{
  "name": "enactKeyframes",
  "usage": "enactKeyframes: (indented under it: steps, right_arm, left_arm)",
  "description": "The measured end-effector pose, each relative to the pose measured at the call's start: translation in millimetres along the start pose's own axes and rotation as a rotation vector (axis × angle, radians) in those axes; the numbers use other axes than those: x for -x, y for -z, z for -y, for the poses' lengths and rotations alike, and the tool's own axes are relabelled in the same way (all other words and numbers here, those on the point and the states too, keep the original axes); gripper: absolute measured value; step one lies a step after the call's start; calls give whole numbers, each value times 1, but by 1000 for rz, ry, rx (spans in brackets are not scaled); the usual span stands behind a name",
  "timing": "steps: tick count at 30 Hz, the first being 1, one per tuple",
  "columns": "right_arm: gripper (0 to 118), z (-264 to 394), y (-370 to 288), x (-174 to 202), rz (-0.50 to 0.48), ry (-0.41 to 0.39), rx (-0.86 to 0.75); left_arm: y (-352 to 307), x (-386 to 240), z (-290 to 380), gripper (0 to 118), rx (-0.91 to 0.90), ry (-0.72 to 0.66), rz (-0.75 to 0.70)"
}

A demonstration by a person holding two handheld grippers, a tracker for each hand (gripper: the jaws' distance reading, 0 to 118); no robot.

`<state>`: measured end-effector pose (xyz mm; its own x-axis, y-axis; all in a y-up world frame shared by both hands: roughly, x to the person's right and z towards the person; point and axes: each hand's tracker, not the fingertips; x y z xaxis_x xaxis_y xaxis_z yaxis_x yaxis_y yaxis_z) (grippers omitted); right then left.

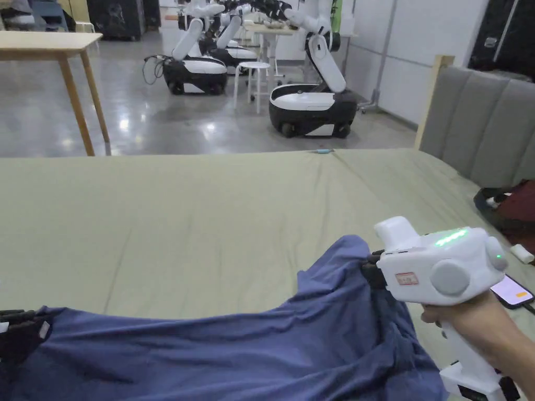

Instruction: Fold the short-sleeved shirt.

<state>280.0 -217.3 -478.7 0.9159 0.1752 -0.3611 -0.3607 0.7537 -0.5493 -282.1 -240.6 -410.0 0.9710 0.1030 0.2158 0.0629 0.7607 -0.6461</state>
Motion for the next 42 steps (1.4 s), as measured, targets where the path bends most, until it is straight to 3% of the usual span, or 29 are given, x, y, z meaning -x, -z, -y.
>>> enactKeyframes:
  steps: [6,11,19,21,24,30,31,32,34,35,39,42]
  right_arm:
    - [0,49,-115,18,-155,30,-147]
    - [0,110,-160,29,-193,86,-109]
    - [0,167,-128,29,-113,154,117]
    - [0,173,-115,26,-54,151,178]
    - [1,188,-98,17,-75,202,233]
    - [2,194,-82,26,-45,159,251]
    - [7,193,-81,26,-39,154,246]
    - [19,195,-81,25,-43,150,234]
    - [93,194,-93,23,-1,143,161]
    - [118,193,-102,20,38,160,145]
    - [114,175,-175,19,16,271,-73]
    - [115,158,-236,39,28,289,-270]
  left_arm:
    - [-81,-10,48,1,-81,-21,40]
    - [-116,-9,111,1,-77,-95,48]
    - [-94,-2,168,1,33,-207,69]
    - [-89,0,174,1,46,-223,76]
    - [-81,-2,179,1,72,-211,59]
    - [-70,-9,177,5,92,-169,25]
    - [-69,-9,176,11,91,-166,23]
    - [-70,-9,175,28,88,-165,20]
    - [-76,-10,172,108,70,-181,38]
    - [-79,-12,170,118,66,-183,38]
    - [-125,-25,157,116,-46,-154,-12]
    - [-170,-34,144,116,-196,-162,0]
